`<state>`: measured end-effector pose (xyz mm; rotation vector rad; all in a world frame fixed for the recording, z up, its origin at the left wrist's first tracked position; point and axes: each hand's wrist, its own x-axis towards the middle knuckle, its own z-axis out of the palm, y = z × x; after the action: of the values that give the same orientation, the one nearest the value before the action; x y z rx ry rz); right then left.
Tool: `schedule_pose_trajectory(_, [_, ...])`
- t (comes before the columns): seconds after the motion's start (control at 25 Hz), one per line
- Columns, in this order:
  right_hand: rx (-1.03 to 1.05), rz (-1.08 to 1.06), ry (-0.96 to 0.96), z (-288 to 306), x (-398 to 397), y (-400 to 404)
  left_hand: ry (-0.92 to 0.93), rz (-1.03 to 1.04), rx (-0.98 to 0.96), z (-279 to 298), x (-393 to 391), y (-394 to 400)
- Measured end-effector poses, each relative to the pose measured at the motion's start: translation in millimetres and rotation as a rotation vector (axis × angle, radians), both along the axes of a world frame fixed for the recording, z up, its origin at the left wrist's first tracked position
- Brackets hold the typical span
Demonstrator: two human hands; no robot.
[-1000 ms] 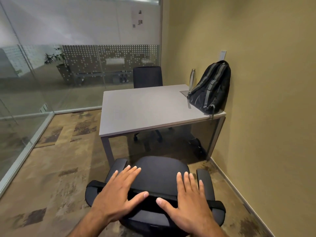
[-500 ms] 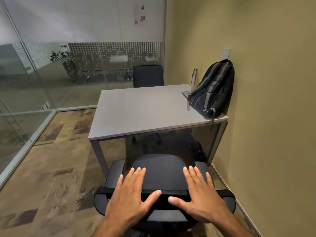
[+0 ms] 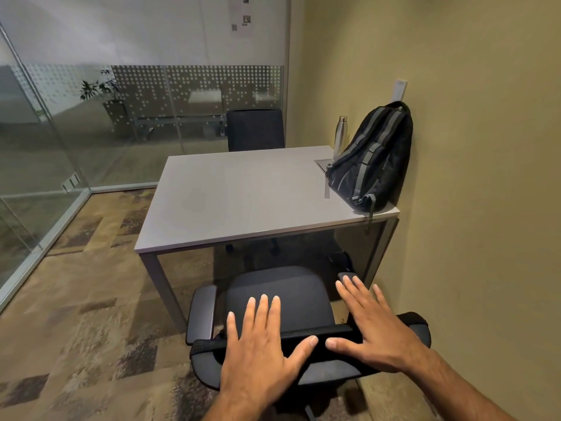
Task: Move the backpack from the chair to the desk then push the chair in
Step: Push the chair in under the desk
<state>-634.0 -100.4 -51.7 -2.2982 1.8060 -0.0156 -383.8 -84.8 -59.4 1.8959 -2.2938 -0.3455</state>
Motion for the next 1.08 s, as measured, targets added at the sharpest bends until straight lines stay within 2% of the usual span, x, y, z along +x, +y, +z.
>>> schedule_pose_trajectory(0.4, [-0.029,0.097,-0.013,2,-50,-23,-0.006,0.082,-0.017,4,-54,6])
schedule_pose_trajectory(0.76, [-0.075,0.108,-0.098,-4,-52,-41,0.004,0.132,-0.057,7,-57,-7])
schedule_pose_trajectory(1.08, [-0.146,0.116,-0.162,-5,-42,-76,-0.034,0.183,-0.052,10,-46,-55])
